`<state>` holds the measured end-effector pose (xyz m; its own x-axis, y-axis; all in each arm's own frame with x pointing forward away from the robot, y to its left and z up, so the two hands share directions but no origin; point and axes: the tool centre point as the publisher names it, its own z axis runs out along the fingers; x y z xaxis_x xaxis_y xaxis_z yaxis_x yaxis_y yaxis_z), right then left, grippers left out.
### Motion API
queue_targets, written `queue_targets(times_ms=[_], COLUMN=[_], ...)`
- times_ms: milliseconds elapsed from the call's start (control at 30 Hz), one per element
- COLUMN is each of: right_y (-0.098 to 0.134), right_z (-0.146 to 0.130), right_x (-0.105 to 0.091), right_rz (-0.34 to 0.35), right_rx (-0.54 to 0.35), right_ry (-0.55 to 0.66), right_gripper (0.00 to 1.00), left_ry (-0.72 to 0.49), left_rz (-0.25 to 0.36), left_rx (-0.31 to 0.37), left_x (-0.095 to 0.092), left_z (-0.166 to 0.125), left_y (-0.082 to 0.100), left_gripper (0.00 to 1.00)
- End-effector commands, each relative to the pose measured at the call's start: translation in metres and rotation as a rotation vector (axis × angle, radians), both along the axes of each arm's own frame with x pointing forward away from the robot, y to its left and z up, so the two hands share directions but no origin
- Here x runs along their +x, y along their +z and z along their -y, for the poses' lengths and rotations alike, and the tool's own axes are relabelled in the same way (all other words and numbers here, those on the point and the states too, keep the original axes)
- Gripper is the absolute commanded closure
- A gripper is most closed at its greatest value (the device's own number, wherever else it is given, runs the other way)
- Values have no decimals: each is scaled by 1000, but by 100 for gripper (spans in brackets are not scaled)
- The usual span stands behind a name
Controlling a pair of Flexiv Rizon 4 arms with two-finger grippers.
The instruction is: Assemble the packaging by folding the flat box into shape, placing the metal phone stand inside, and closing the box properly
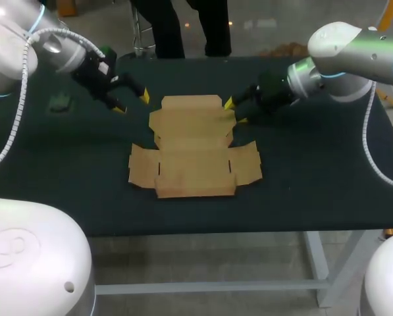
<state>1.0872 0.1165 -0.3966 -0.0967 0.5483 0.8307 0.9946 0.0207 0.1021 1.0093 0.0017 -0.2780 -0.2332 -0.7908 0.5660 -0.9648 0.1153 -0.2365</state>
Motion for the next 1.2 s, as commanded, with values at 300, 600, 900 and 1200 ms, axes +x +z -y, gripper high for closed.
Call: queue_targets(times_ms=[300, 600, 900, 1200], right_y=[-6, -12, -11, 5], right_z=[-18, -24, -27, -21], right_x=[4, 0, -5, -12], right_rz=[-10, -18, 7, 79], right_rx=[27, 41, 67, 91], right_ry=[31, 31, 21, 5], right_gripper=[47, 53, 100, 100], left_ry=[10, 13, 4, -45], left_rz=[-8, -10, -14, -3], left_rx=[-4, -7, -8, -43], left_x=[-7, -10, -13, -12], left_z=[-4, -8, -10, -10], left_y=[-3, -4, -3, -2], left_gripper=[0, 0, 0, 0])
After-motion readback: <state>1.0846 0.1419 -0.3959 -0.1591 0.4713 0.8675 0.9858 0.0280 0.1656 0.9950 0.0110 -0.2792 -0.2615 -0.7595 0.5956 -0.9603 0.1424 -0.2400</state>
